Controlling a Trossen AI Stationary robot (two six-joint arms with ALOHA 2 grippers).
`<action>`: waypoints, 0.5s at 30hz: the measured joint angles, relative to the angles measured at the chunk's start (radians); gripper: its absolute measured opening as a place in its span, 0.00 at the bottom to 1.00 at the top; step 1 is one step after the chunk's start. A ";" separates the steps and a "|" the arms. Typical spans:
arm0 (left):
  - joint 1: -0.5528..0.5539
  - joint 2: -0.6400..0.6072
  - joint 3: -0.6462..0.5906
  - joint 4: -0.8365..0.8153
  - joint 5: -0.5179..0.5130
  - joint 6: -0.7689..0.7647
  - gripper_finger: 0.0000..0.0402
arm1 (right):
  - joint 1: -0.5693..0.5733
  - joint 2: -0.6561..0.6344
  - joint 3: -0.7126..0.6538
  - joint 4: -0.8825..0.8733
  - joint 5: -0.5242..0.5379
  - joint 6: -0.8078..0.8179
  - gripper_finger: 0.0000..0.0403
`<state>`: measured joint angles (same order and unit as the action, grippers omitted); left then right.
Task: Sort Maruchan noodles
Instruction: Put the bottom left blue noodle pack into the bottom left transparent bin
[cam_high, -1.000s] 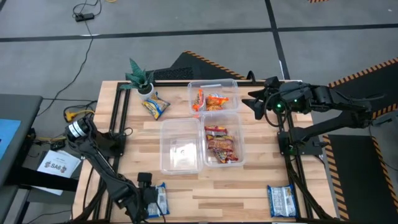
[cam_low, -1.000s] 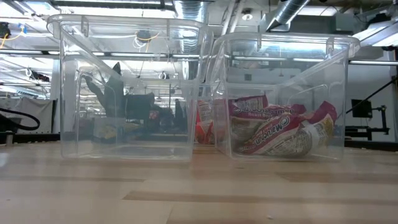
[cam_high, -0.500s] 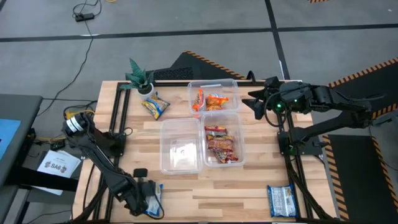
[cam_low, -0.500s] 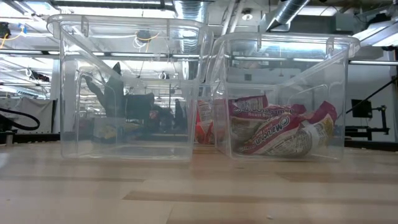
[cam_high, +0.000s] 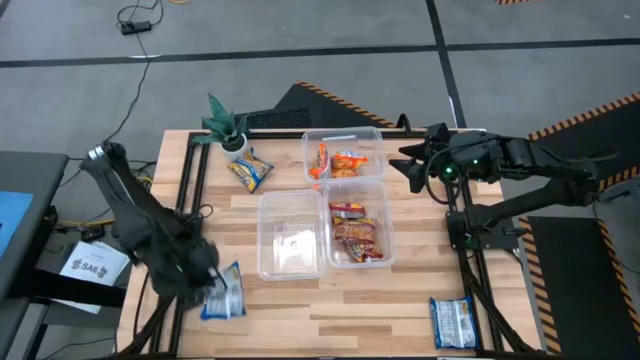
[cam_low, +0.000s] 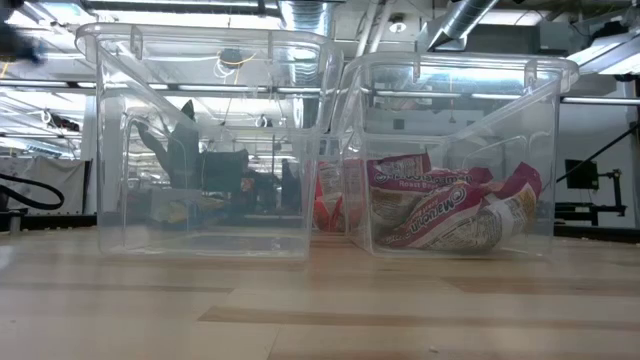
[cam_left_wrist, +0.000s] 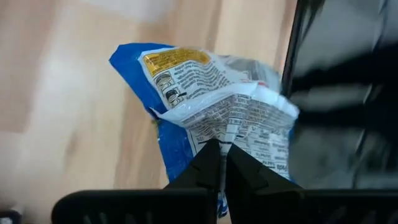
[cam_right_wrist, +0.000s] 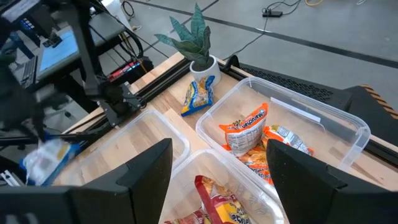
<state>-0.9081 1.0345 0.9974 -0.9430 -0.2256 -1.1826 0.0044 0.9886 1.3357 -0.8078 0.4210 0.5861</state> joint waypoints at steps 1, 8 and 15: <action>0.000 -0.045 0.000 -0.010 -0.052 -0.021 0.00 | 0.000 0.000 0.000 0.000 0.000 0.000 0.70; 0.002 -0.287 0.001 0.102 -0.567 0.169 0.00 | 0.000 0.000 0.000 0.000 0.000 0.015 0.70; 0.182 -0.278 0.002 0.314 -0.640 0.559 0.00 | 0.000 0.000 0.000 0.000 0.000 0.016 0.70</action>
<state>-0.7264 0.7564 0.9989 -0.6292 -0.8652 -0.6234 0.0044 0.9886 1.3357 -0.8074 0.4210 0.6025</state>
